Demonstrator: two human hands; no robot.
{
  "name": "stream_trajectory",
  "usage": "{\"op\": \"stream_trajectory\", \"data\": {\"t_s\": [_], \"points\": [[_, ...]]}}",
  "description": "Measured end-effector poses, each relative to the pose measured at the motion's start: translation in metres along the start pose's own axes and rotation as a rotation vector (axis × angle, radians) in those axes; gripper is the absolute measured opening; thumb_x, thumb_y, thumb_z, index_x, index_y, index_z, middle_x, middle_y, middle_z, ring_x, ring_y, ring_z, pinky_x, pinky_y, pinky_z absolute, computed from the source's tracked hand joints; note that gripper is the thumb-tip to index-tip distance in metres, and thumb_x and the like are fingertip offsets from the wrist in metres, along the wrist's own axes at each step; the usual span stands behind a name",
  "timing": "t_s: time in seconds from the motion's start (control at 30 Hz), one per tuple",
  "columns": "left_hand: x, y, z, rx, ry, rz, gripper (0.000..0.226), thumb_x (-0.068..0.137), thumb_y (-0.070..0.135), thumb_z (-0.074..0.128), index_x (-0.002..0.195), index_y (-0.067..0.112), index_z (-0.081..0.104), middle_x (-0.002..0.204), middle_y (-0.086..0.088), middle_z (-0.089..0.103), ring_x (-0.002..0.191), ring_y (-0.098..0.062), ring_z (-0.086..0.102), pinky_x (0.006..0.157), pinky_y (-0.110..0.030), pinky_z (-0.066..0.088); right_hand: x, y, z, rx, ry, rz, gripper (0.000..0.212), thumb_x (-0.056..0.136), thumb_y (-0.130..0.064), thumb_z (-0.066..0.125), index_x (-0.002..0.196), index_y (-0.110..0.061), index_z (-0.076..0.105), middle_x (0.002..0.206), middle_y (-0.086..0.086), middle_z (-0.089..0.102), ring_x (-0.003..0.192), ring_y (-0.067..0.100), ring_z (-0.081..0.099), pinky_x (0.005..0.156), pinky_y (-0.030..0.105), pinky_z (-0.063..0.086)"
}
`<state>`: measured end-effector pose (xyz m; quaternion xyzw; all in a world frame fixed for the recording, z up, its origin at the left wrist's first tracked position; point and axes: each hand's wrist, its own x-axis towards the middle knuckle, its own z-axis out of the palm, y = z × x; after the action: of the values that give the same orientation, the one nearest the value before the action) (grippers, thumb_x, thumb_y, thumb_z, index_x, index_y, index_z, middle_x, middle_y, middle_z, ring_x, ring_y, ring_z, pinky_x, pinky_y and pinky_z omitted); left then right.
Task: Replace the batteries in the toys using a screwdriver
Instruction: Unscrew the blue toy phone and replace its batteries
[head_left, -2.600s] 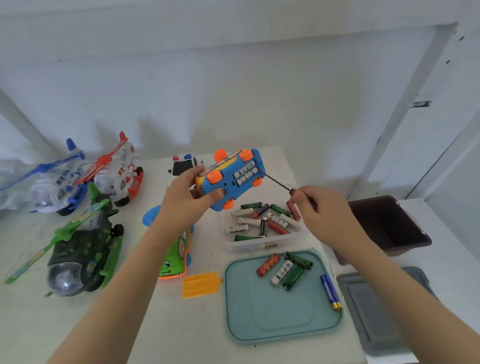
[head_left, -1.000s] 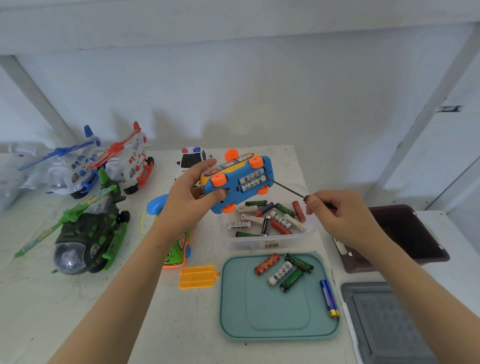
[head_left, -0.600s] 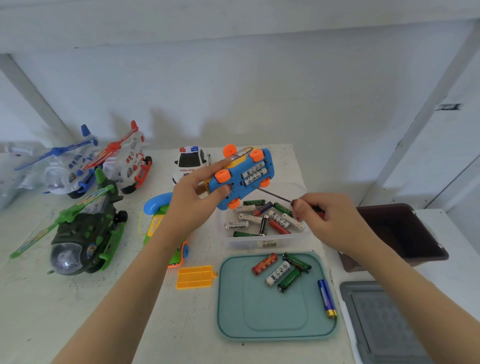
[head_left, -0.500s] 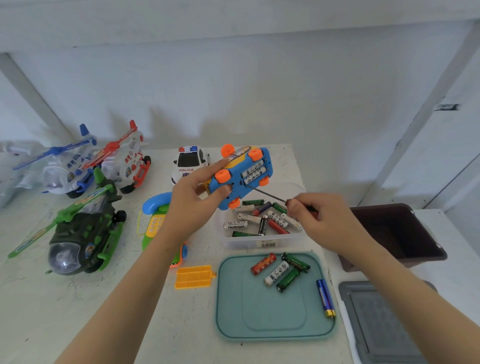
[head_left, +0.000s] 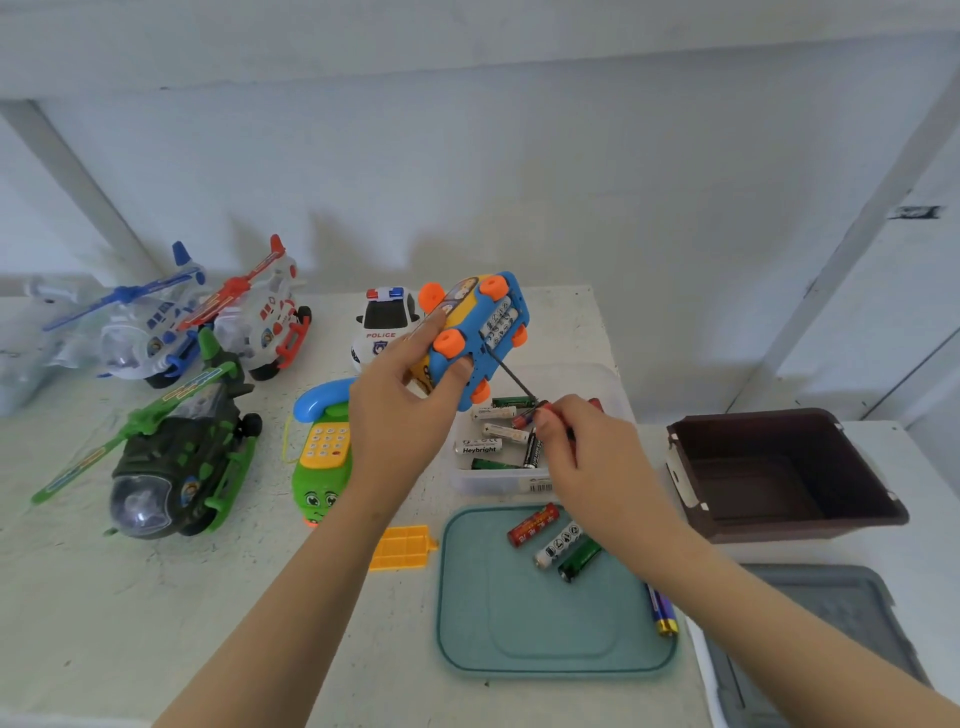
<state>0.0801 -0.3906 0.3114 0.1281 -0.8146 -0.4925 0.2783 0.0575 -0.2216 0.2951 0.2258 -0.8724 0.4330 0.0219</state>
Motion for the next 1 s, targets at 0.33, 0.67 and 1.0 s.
{"op": "stream_trajectory", "data": {"t_s": [0.33, 0.67, 1.0], "points": [[-0.007, 0.004, 0.005, 0.103, 0.079, -0.009, 0.061, 0.077, 0.055, 0.051, 0.135, 0.035, 0.056, 0.114, -0.002, 0.067, 0.101, -0.019, 0.062, 0.088, -0.040, 0.054, -0.012, 0.008, 0.000, 0.013, 0.056, 0.117, 0.036, 0.101, -0.024, 0.040, 0.075, -0.008, 0.059, 0.058, 0.001, 0.052, 0.055, 0.012, 0.047, 0.054, 0.020, 0.035], [0.002, 0.001, -0.017, -0.036, -0.159, -0.055, 0.047, 0.089, 0.007, 0.067, 0.124, 0.036, 0.057, 0.103, 0.023, 0.065, 0.100, -0.003, 0.064, 0.087, -0.018, 0.054, 0.012, 0.021, -0.049, -0.047, 0.017, 0.082, 0.030, 0.101, -0.025, 0.042, 0.085, -0.014, 0.066, 0.044, -0.013, 0.051, 0.047, 0.000, 0.047, 0.051, 0.015, 0.034], [0.002, 0.000, -0.024, -0.105, -0.198, -0.085, 0.048, 0.089, 0.002, 0.065, 0.133, 0.018, 0.059, 0.117, 0.003, 0.068, 0.110, -0.014, 0.064, 0.092, -0.031, 0.055, 0.022, 0.024, -0.050, -0.104, -0.033, 0.030, 0.032, 0.101, -0.025, 0.043, 0.077, -0.017, 0.064, 0.050, -0.006, 0.045, 0.047, 0.006, 0.041, 0.052, 0.015, 0.033]]}}
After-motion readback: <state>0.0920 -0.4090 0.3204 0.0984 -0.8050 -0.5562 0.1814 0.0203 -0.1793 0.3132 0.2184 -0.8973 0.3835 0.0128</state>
